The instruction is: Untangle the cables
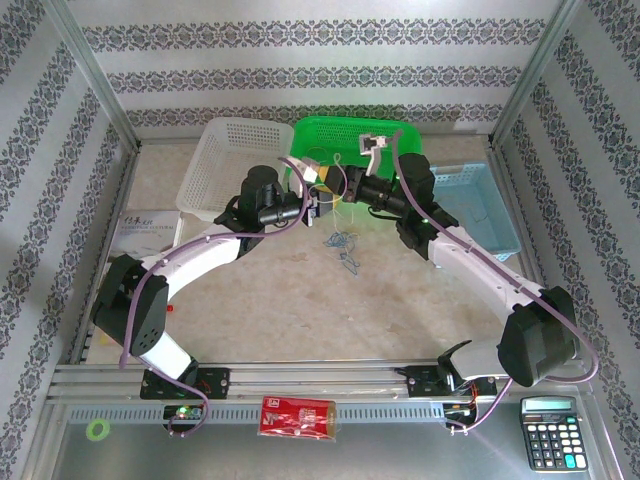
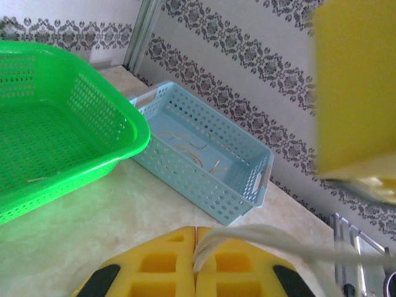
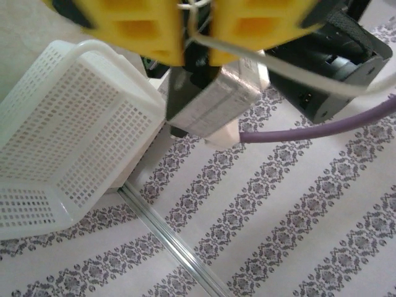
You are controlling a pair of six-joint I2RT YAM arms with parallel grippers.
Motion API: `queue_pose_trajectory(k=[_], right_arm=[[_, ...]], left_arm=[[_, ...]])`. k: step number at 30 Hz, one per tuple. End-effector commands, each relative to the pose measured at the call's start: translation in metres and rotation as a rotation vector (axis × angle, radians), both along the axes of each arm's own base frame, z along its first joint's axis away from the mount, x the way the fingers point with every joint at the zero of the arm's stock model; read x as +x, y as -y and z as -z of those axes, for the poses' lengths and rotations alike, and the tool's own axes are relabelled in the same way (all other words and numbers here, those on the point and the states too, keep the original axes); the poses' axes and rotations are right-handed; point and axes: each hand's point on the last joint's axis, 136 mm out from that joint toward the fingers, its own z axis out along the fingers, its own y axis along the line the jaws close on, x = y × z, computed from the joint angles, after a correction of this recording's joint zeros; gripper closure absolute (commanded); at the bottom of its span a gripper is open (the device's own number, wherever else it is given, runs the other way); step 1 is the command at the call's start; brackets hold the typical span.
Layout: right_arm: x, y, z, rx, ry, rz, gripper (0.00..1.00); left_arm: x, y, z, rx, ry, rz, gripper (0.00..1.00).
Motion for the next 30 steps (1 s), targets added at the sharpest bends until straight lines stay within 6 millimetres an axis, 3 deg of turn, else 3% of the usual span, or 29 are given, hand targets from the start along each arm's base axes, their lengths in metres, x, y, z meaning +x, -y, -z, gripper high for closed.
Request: queue_pose_trajectory(k=[1, 3, 8, 14, 17, 20, 25, 30], right_arm=[[-0.007, 0.016, -0.012, 0.023, 0.046, 0.015, 0.62], [-0.007, 0.028, -0.006, 0.016, 0.038, 0.041, 0.5], [-0.015, 0.061, 0.023, -0.021, 0.011, 0.119, 0.33], [-0.025, 0.088, 0.095, -0.159, -0.025, 0.226, 0.27], [-0.03, 0.086, 0.131, -0.228, -0.028, 0.238, 0.27], [-0.035, 0.075, 0.152, -0.293, 0.003, 0.237, 0.26], [-0.032, 0.057, 0.165, -0.34, 0.051, 0.255, 0.25], [-0.018, 0.051, 0.163, -0.326, 0.071, 0.298, 0.25]], left_arm=[[0.007, -0.003, -0.026, -0.037, 0.062, -0.027, 1.0], [0.009, -0.005, -0.029, -0.037, 0.067, -0.041, 1.0], [0.012, -0.008, -0.042, -0.047, 0.082, -0.062, 1.0], [0.011, -0.01, -0.062, -0.081, 0.069, -0.064, 1.0], [0.01, -0.009, -0.072, -0.111, 0.053, -0.058, 1.0], [0.008, -0.009, -0.082, -0.139, 0.033, -0.054, 1.0], [0.007, -0.008, -0.097, -0.195, 0.002, -0.055, 1.0], [0.004, -0.007, -0.109, -0.225, -0.017, -0.046, 1.0]])
